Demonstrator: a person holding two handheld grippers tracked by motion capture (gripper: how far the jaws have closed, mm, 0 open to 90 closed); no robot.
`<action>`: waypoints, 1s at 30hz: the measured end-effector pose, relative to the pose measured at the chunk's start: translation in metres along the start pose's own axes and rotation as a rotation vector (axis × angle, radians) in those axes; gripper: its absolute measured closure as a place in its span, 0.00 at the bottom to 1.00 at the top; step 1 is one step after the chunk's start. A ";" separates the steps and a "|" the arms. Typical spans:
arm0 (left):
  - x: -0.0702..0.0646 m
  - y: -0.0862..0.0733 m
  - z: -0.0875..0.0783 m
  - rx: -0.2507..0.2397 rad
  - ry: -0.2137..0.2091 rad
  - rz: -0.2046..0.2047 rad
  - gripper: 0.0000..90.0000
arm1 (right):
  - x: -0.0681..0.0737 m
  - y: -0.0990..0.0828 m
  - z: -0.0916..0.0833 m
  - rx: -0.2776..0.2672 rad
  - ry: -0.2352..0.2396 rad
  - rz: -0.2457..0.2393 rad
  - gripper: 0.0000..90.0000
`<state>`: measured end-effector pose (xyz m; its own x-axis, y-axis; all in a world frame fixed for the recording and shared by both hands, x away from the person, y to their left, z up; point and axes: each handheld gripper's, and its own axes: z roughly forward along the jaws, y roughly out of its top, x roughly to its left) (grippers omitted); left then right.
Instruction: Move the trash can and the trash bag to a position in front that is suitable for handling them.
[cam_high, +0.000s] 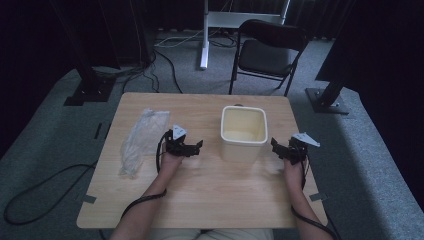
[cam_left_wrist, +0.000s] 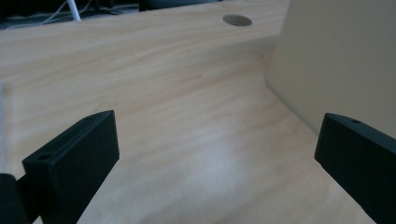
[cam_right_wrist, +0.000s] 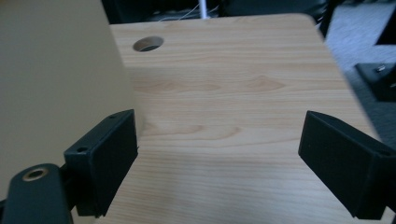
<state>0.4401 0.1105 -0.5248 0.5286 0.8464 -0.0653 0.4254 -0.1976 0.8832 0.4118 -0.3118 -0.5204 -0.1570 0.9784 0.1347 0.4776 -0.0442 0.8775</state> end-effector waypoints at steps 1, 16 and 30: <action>-0.001 0.003 0.005 -0.014 -0.003 -0.023 0.00 | 0.002 0.003 0.005 0.020 0.019 0.011 0.12; -0.032 0.020 0.037 -0.034 -0.007 -0.050 0.00 | 0.008 0.012 0.023 0.027 0.025 0.055 0.12; -0.041 0.030 0.037 -0.006 -0.033 -0.012 0.00 | 0.018 0.013 0.021 0.048 0.078 0.033 0.12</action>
<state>0.4590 0.0516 -0.5127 0.5478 0.8316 -0.0911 0.4277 -0.1848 0.8848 0.4333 -0.2904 -0.5162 -0.2068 0.9577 0.2001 0.5242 -0.0642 0.8491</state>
